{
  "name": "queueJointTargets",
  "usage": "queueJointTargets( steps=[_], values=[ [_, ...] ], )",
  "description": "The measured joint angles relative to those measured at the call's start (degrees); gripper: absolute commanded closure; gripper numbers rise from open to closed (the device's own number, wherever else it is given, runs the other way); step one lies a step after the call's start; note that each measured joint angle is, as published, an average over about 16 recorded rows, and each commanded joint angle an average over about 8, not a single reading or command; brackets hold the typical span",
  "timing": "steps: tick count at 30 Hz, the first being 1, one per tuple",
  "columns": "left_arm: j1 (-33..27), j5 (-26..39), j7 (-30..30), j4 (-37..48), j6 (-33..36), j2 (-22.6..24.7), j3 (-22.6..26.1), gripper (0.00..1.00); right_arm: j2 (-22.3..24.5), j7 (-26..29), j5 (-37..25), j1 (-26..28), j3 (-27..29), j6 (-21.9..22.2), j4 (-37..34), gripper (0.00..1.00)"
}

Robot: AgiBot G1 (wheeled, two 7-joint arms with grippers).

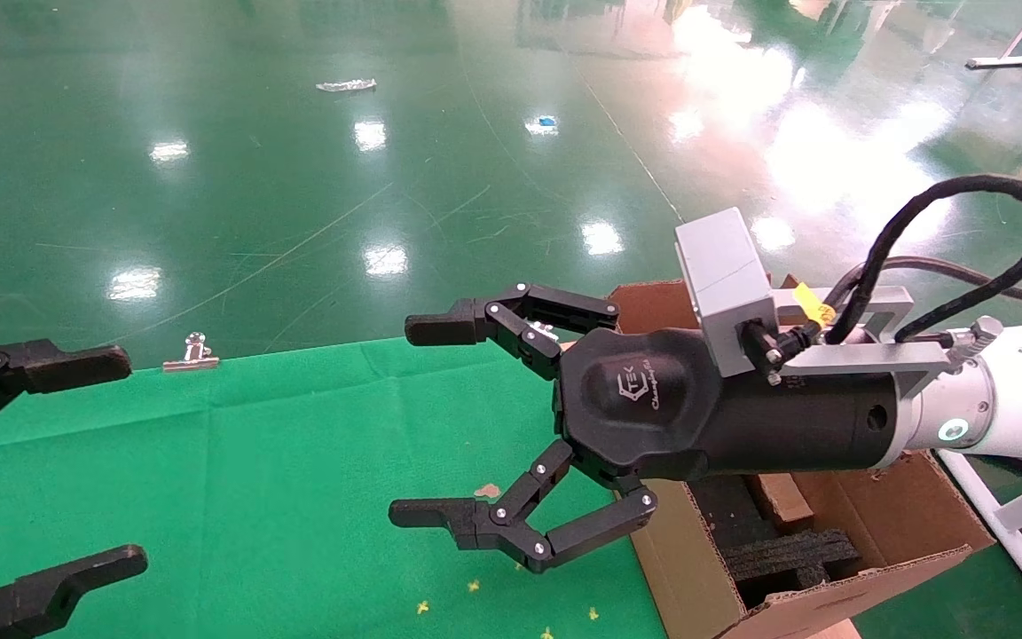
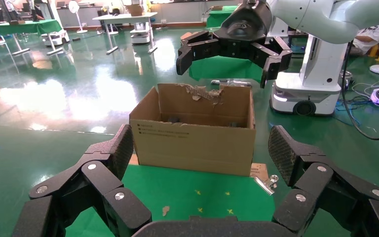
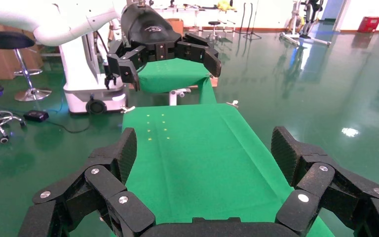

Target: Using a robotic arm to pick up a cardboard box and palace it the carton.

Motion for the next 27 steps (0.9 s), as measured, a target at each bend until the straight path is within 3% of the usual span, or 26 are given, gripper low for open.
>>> queueJointTargets(
  steps=[27],
  values=[
    [0.00, 0.00, 0.00, 0.00, 0.00, 0.00, 0.00, 0.00, 0.00, 0.01, -0.05, 0.08, -0.08, 0.04, -0.08, 0.00]
  ],
)
